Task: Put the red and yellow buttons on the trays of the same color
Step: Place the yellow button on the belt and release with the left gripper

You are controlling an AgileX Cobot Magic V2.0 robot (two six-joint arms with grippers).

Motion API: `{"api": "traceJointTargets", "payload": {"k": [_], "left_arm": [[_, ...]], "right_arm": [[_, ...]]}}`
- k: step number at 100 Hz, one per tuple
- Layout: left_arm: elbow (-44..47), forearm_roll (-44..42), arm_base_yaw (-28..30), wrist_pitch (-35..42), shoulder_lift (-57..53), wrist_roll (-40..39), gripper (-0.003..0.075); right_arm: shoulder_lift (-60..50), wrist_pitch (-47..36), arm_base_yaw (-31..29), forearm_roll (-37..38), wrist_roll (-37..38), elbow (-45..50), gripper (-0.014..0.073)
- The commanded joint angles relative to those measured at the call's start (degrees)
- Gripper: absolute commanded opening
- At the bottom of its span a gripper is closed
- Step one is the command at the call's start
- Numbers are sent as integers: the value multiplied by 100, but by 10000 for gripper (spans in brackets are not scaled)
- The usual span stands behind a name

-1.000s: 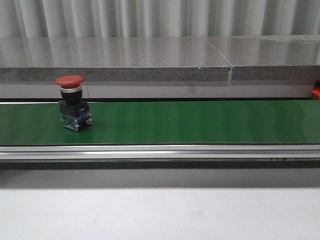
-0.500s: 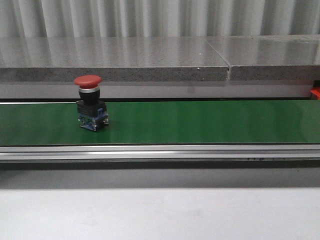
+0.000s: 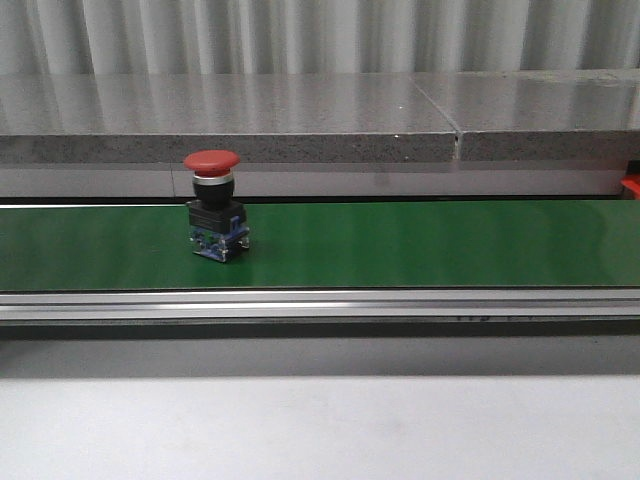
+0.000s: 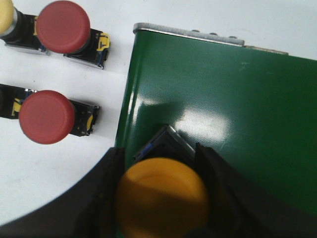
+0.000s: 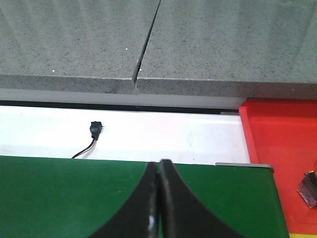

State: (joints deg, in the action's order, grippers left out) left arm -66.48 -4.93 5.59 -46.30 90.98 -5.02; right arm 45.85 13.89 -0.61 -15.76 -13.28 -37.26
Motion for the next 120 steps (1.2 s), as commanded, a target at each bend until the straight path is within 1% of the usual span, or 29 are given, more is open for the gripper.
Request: {"api": "traceJointTargets", "payload": {"k": [1,9,16,18,20,22,25,29,32,36,37,39,46,49,52,71,94,101,102,120], "left_arm": [[-196,-2,-43,236,-161,1,-20],[-196,32,-43,249,-147,1,-13],[-196,45,-43,249,-147,71,45],[-196,85,-43,238,-147,149,94],[-196,111,-43,238,-147,177,106],[-196,146,-43,238,-147,205,158],[-196,183,-43,238,-147,219,202],[-196,238,-43,238,-147,263,319],[-196,294,-43,238,-147,278,374],[-196,324,-43,238,-147,278,497],[-196,324,-43,238,-147,278,497],[-196,342,-55,238,-147,278,558],[-196,339,-100,251,-158,301,662],[-196,339,-119,278,-171,311,681],[-196,339,-153,312,-193,311,687],[-196,328,-447,514,-527,428,659],[-147,246,-728,613,-1440,441,658],[13,234,-751,785,-1852,441,658],[58,234,-760,829,-1943,441,658],[856,267,-760,1383,-3216,441,658]], "right_arm": [[-33,-407,20,-9,-48,-163,-125],[-33,-407,20,-9,-48,-163,-125],[-33,-407,20,-9,-48,-163,-125],[-33,-407,20,-9,-48,-163,-125],[-33,-407,20,-9,-48,-163,-125],[-33,-407,20,-9,-48,-163,-125],[-33,-407,20,-9,-48,-163,-125],[-33,-407,20,-9,-48,-163,-125],[-33,-407,20,-9,-48,-163,-125],[-33,-407,20,-9,-48,-163,-125],[-33,-407,20,-9,-48,-163,-125],[-33,-407,20,-9,-48,-163,-125],[-33,-407,20,-9,-48,-163,-125],[-33,-407,20,-9,-48,-163,-125],[-33,-407,20,-9,-48,-163,-125],[-33,-407,20,-9,-48,-163,-125],[-33,-407,20,-9,-48,-163,-125],[-33,-407,20,-9,-48,-163,-125],[-33,-407,20,-9,-48,-163,-69],[-33,-407,20,-9,-48,-163,-69]]}}
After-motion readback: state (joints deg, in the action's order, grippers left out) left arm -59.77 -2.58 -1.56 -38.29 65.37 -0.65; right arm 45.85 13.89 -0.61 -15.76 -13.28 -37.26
